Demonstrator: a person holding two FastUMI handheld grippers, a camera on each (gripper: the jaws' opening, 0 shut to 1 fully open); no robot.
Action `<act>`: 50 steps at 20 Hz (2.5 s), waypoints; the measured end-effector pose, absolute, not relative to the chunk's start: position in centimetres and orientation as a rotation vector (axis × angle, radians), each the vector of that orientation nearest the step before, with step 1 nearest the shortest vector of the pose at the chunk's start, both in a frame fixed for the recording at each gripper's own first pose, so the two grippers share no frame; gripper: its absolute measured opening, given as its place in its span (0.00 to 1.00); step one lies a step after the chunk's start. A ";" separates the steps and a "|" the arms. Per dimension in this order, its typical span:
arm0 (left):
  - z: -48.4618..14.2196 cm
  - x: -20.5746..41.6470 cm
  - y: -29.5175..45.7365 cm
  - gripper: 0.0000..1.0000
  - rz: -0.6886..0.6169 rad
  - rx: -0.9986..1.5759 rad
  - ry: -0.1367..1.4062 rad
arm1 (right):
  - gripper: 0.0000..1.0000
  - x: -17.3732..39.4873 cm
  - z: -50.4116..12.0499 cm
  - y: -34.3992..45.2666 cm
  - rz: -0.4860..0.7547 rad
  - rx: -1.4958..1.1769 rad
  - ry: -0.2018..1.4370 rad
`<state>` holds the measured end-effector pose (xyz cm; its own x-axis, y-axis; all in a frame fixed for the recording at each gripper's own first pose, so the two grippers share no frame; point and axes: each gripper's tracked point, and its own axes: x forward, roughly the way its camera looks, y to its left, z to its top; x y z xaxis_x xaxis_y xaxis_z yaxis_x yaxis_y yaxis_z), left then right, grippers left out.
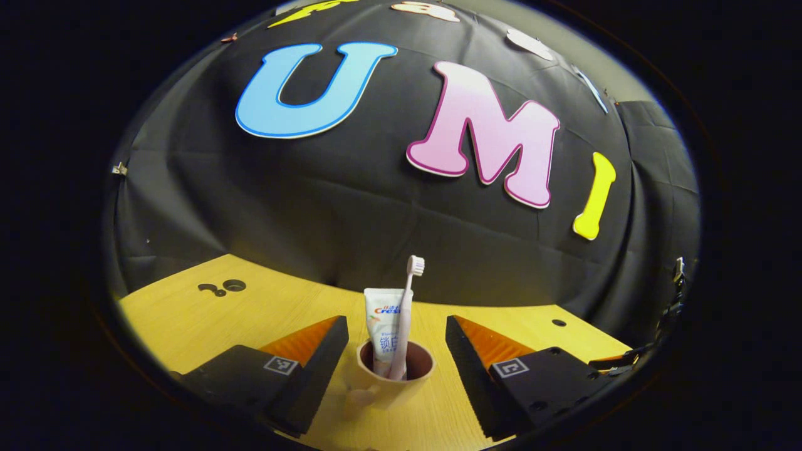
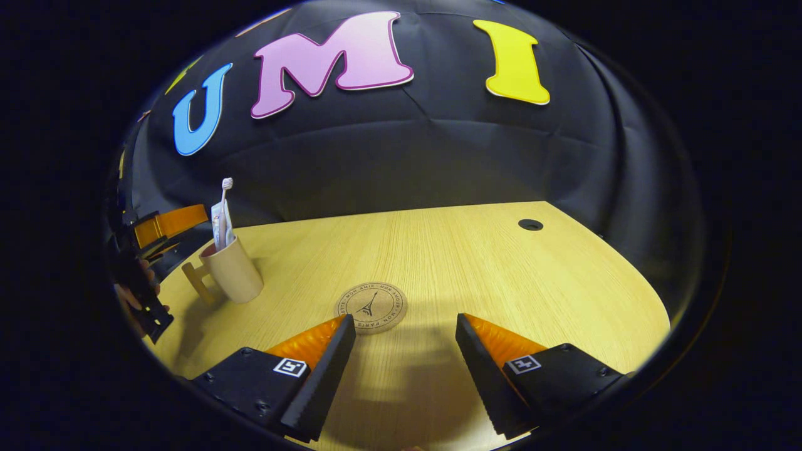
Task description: Put the toothbrush and toothpaste on the desktop into the cup, then pick up the cup and place it on the coaster on the desktop.
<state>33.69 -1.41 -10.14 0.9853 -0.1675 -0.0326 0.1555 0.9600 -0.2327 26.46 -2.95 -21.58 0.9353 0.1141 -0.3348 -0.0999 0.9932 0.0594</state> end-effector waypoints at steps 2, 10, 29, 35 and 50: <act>-10.1 33.2 -0.7 0.97 -0.171 -0.199 0.111 | 0.99 26.0 -21.8 -3.3 0.108 0.040 0.363; -10.1 32.1 2.0 0.98 -0.219 -0.122 0.363 | 0.98 23.3 -19.5 -7.2 0.044 0.048 0.407; -20.1 32.1 -1.5 0.85 -0.447 0.147 0.977 | 0.98 19.4 -18.7 -14.7 -0.093 0.106 0.491; -20.9 32.4 -2.1 0.73 -0.463 0.204 1.045 | 0.98 19.1 -20.5 -15.8 -0.124 0.128 0.535; -19.8 32.2 -2.4 0.20 -0.420 0.195 1.073 | 0.98 18.5 -21.8 -16.8 -0.136 0.118 0.580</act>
